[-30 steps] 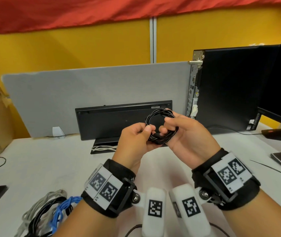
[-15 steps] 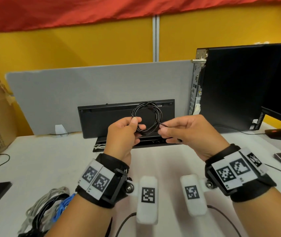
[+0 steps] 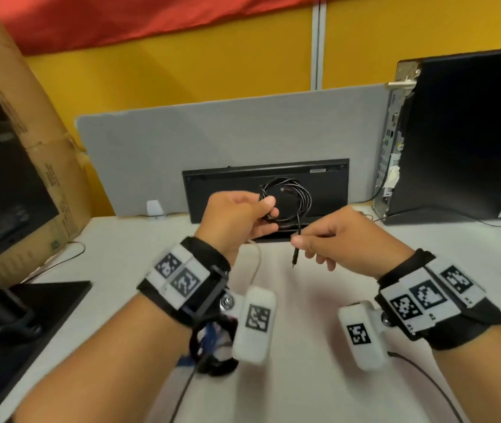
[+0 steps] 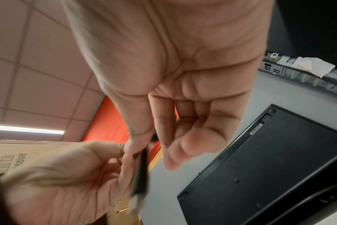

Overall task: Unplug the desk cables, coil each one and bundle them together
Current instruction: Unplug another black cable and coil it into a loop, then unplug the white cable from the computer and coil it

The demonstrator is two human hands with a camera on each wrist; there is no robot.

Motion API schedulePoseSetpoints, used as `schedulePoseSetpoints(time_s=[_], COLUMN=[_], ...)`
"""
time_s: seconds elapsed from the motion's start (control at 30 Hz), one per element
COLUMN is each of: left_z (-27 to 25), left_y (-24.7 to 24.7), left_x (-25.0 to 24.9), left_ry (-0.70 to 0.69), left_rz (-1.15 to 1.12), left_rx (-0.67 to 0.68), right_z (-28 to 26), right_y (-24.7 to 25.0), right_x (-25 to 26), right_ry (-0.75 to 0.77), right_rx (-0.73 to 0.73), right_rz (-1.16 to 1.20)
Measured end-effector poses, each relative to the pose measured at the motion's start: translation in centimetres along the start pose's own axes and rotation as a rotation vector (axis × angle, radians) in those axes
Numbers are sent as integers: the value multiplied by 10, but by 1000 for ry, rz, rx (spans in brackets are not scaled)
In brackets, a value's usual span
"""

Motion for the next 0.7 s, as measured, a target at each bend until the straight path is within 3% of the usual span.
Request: schedulePoseSetpoints(time_s=[0.23,0.37,0.57,0.7], left_z=[-12,-20,-35,-42], left_y=[74,95,83,60], left_x=[-10,-4,16,29], left_ry=[165,301,461,474], left_rz=[469,590,695,855], left_rx=[-56,-19,150,318], right_z=[11,41,78,94], right_y=[-17,-35,-56,-64], right_x=[-4,-15,-12,-1], right_ry=[-171,-260,-288,-243], right_rx=[168,290,309,293], right_rz=[-111,-225,-299,-439])
Point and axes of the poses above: each hand's wrist, its own z-axis towards the middle knuckle, its own y-axis out of the back of the hand, x = y × z, the point moved 2 cm from there along z, towards the middle knuckle, and after that the axes turned 7 degrees about x, right-handed, at the moved point
